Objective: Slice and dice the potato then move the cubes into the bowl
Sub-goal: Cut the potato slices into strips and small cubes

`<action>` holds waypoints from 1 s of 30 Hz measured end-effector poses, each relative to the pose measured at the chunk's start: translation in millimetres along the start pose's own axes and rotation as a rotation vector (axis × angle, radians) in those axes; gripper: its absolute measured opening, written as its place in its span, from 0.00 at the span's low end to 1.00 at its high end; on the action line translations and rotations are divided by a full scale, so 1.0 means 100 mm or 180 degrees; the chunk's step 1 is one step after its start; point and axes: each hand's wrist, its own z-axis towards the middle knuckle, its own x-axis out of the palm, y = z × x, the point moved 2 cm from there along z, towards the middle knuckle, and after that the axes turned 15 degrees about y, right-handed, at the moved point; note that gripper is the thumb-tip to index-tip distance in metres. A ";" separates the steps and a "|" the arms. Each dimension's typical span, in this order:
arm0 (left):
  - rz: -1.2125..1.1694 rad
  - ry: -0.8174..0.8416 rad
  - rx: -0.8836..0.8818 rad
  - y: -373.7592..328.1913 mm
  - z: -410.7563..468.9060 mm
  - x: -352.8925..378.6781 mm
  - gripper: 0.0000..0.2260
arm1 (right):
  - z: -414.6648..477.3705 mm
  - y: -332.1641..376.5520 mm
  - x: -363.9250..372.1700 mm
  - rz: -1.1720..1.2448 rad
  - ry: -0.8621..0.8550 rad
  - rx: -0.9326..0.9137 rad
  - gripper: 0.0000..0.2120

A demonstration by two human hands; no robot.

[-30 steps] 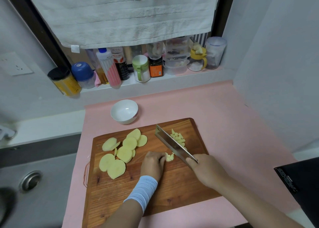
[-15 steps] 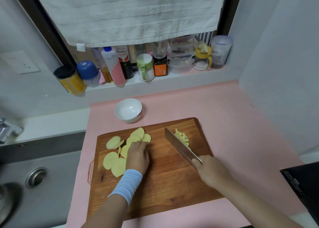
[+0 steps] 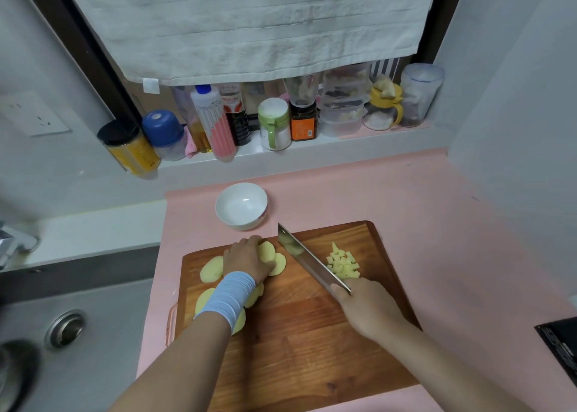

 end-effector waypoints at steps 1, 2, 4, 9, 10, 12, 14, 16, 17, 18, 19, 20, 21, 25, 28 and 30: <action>0.0011 0.0002 0.0032 -0.01 0.01 -0.02 0.30 | 0.02 0.01 0.01 0.0001 -0.0009 0.0002 0.16; -0.0024 -0.0007 0.0076 -0.01 0.02 -0.03 0.29 | 0.03 0.02 0.02 -0.0007 -0.0027 0.0009 0.16; -0.0305 -0.0115 0.0239 -0.03 0.02 -0.05 0.28 | 0.04 0.03 0.02 -0.0006 -0.0077 0.0021 0.16; -0.0932 -0.0514 0.1063 -0.17 -0.12 -0.03 0.25 | 0.02 -0.02 0.00 0.0053 -0.0149 0.0080 0.18; -0.0896 -0.0498 0.1294 -0.21 -0.17 0.02 0.25 | 0.01 -0.04 -0.01 0.0054 -0.0176 0.0101 0.18; -0.0742 -0.0361 0.1697 -0.27 -0.28 0.15 0.27 | -0.04 -0.07 -0.04 0.0023 -0.0210 0.0135 0.18; -0.0572 -0.0137 0.1920 -0.31 -0.40 0.30 0.27 | -0.10 -0.11 -0.05 -0.0024 -0.0231 0.0165 0.19; -0.0423 0.0094 0.2006 -0.34 -0.54 0.46 0.28 | -0.17 -0.17 -0.03 -0.0041 -0.0215 0.0172 0.19; -0.0341 0.0159 0.2049 -0.34 -0.61 0.53 0.29 | -0.21 -0.20 -0.01 -0.0051 -0.0190 0.0175 0.18; -0.0238 0.0200 0.2100 -0.35 -0.67 0.61 0.29 | -0.24 -0.23 0.00 -0.0070 -0.0166 0.0177 0.18; -0.0127 0.0214 0.2165 -0.35 -0.73 0.67 0.30 | -0.29 -0.26 0.02 -0.0091 -0.0143 0.0170 0.18; -0.0043 0.0208 0.2236 -0.34 -0.79 0.74 0.30 | -0.33 -0.28 0.04 -0.0110 -0.0119 0.0149 0.19; -0.0007 0.0177 0.2318 -0.34 -0.84 0.80 0.29 | -0.37 -0.31 0.06 -0.0136 -0.0101 0.0128 0.19; -0.0073 -0.0212 0.2571 -0.34 -1.02 0.97 0.26 | -0.52 -0.35 0.14 -0.0297 -0.0058 0.0057 0.18; -0.0209 -0.0651 0.2540 -0.30 -1.11 1.07 0.15 | -0.59 -0.36 0.22 -0.0517 -0.0058 -0.0034 0.17; -0.0234 -0.0865 0.2503 -0.27 -1.13 1.14 0.09 | -0.62 -0.36 0.27 -0.0656 -0.0120 -0.0123 0.15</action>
